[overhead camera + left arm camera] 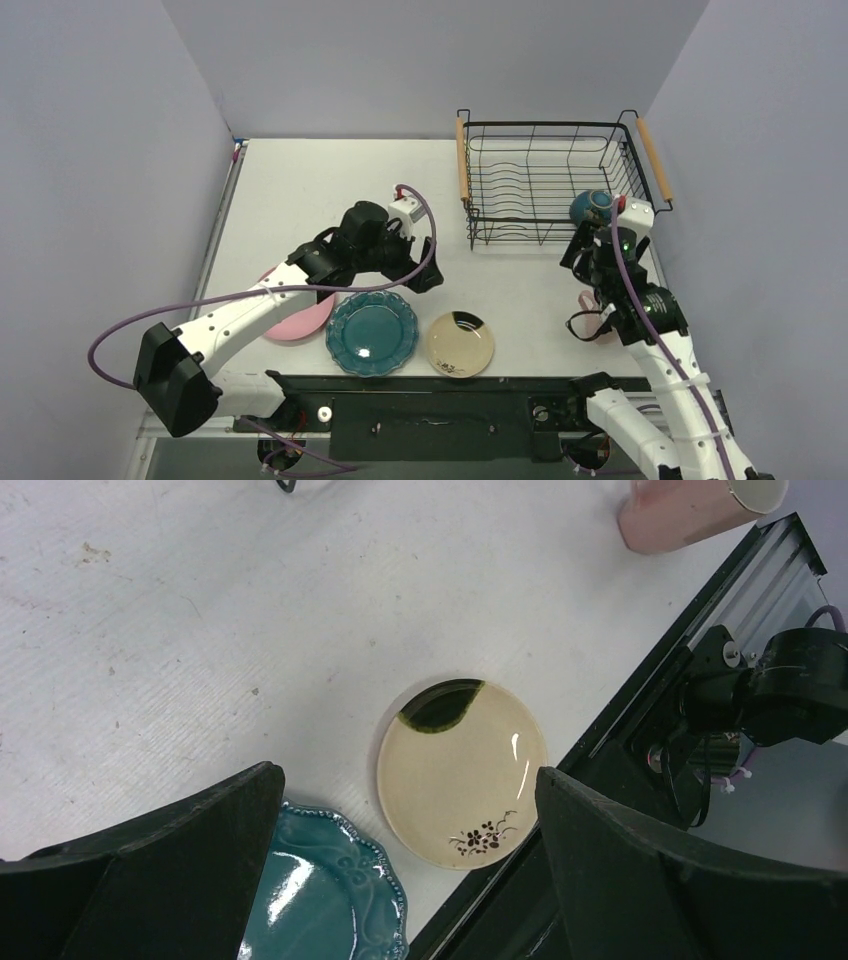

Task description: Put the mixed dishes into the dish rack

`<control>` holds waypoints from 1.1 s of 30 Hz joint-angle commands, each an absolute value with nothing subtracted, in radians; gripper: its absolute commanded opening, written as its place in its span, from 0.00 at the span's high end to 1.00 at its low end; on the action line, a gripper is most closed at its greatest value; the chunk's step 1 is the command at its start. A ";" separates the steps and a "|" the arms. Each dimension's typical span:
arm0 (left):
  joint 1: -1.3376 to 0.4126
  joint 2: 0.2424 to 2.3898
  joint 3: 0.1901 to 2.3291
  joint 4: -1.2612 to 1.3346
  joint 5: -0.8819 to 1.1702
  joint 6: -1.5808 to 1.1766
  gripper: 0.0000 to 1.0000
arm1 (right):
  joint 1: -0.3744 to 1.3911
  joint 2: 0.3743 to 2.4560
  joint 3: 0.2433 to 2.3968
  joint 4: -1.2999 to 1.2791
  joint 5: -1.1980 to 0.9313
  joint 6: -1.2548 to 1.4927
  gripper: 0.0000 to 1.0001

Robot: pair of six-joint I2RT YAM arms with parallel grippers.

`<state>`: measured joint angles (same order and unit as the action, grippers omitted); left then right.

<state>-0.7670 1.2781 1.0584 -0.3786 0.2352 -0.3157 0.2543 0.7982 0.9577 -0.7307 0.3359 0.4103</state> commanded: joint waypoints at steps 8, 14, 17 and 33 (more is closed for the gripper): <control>-0.731 1.423 1.038 -0.214 0.401 -0.441 0.02 | 0.250 0.565 0.830 -0.766 0.257 0.603 0.36; -0.891 1.504 1.062 -0.134 0.350 -0.551 0.01 | 0.249 0.401 0.835 -0.830 0.264 0.690 0.36; -0.988 1.554 1.112 -0.105 0.326 -0.617 0.01 | 0.250 0.370 0.841 -0.899 0.376 0.761 0.36; -1.040 1.442 1.378 -0.446 0.108 -0.290 0.02 | -0.094 0.696 0.767 -0.833 0.246 0.814 0.21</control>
